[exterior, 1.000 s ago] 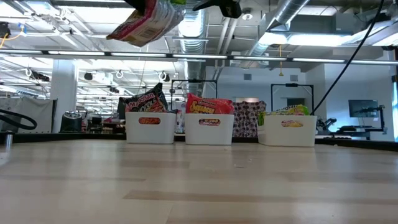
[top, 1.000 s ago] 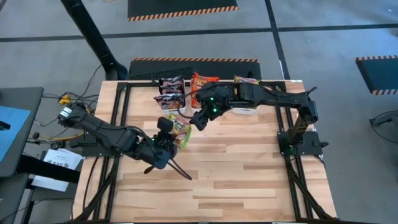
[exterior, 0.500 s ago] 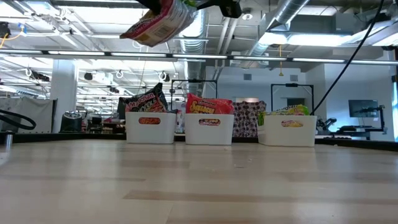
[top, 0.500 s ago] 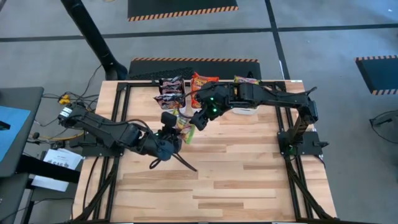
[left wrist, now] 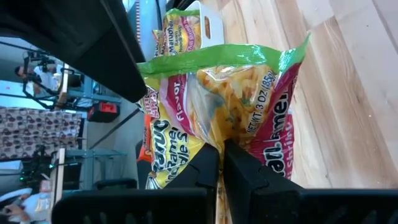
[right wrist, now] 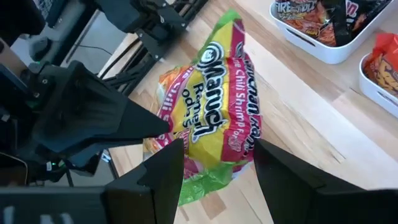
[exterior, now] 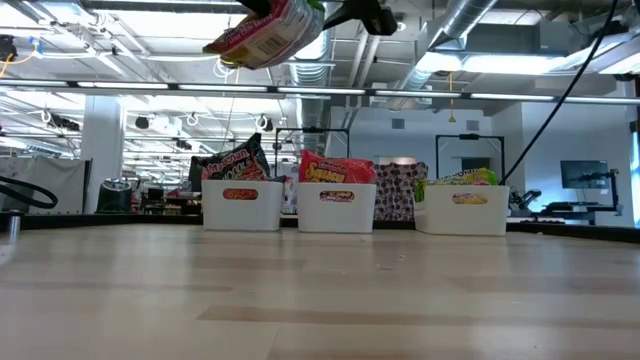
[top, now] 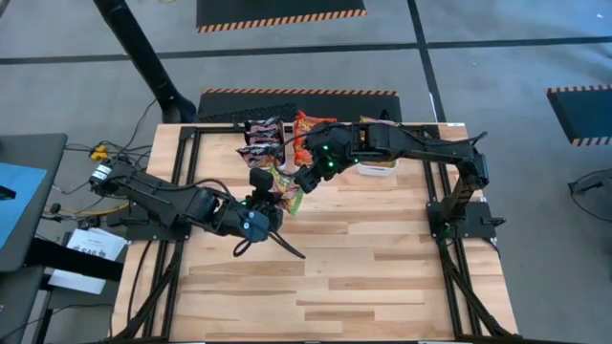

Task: Sort Maruchan noodles
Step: Put the green noodle pack into the right white bin

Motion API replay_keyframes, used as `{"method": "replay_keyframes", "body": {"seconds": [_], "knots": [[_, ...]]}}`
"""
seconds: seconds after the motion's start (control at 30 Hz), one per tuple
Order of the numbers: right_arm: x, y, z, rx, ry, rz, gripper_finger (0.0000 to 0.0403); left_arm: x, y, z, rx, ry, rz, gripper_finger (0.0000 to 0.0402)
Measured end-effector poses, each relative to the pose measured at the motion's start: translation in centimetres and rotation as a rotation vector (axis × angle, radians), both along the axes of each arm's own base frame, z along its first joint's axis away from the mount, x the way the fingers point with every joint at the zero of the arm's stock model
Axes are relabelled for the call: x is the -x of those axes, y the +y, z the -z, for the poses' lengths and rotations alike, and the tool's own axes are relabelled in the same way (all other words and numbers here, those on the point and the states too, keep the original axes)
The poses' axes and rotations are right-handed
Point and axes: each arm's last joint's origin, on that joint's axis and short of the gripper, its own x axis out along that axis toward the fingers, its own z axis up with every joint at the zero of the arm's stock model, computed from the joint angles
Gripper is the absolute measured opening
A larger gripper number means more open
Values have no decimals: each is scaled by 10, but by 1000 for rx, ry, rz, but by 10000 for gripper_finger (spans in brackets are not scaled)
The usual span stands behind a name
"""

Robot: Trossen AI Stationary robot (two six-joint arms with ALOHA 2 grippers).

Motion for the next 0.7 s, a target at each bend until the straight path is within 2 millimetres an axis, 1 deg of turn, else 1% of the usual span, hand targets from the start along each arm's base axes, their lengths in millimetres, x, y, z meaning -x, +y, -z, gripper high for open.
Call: {"method": "replay_keyframes", "body": {"seconds": [0.17,0.3,0.5,0.6,0.7], "knots": [[1,-1,1,-32,14,30,219,-1,0,-1,-9,1,6,0],[1,-1,1,-47,17,46,219,-4,1,-4,-9,-35,10,0],[1,-2,1,-61,20,66,217,-8,7,-6,1,-70,-11,0],[2,-2,1,-63,24,68,202,-9,11,-6,4,-73,-25,0],[3,-2,2,-64,38,69,167,-10,13,-7,8,-85,-35,0]]}}
